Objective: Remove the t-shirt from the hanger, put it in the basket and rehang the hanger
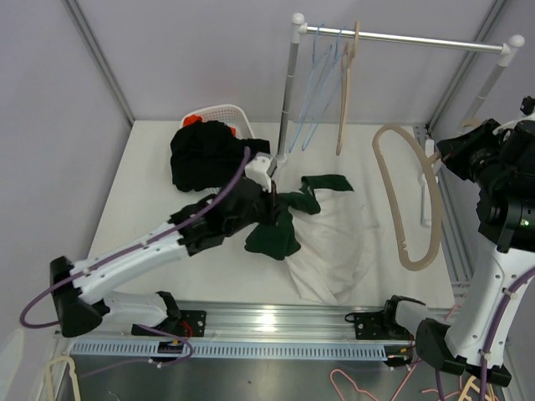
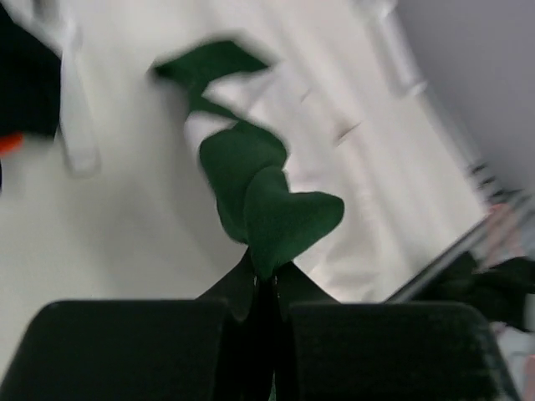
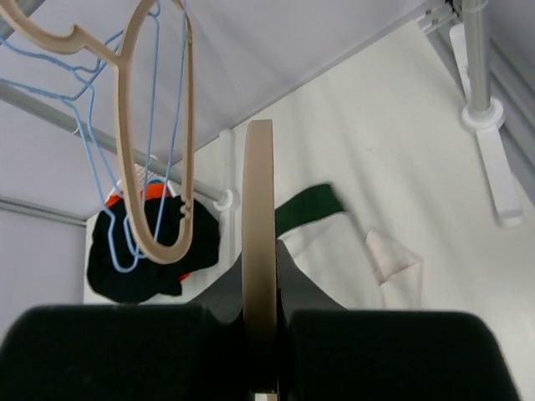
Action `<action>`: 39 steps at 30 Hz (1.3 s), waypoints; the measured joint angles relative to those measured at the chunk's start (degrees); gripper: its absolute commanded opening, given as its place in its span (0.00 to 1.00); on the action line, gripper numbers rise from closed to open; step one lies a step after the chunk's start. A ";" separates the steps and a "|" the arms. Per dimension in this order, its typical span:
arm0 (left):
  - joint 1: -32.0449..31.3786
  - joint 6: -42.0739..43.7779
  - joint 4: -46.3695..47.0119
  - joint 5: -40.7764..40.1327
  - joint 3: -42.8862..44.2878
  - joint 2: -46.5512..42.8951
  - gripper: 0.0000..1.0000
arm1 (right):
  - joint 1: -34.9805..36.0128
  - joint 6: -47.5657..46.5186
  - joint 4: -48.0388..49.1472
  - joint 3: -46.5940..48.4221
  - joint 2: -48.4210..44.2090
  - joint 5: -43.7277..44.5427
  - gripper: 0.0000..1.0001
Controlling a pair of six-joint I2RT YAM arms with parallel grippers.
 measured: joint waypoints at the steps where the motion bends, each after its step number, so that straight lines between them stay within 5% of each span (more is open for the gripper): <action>1: -0.02 0.87 -1.49 0.81 2.71 -2.05 0.01 | 0.00 -1.09 1.20 -0.72 0.39 0.17 0.00; 8: 5.25 8.68 -7.13 5.84 40.06 -0.35 0.01 | 0.98 -5.75 13.64 -7.52 4.39 0.09 0.00; 15: 15.10 15.80 -9.18 16.13 81.11 18.84 0.01 | 1.92 -7.91 22.27 -0.66 12.57 -3.15 0.00; 24: 21.16 25.09 -2.84 23.23 72.46 21.38 0.01 | 4.44 -11.74 29.86 14.27 26.29 -8.20 0.00; 39: 49.46 17.31 15.32 27.21 82.40 29.33 0.01 | 8.17 -14.47 29.35 26.29 40.83 -8.20 0.00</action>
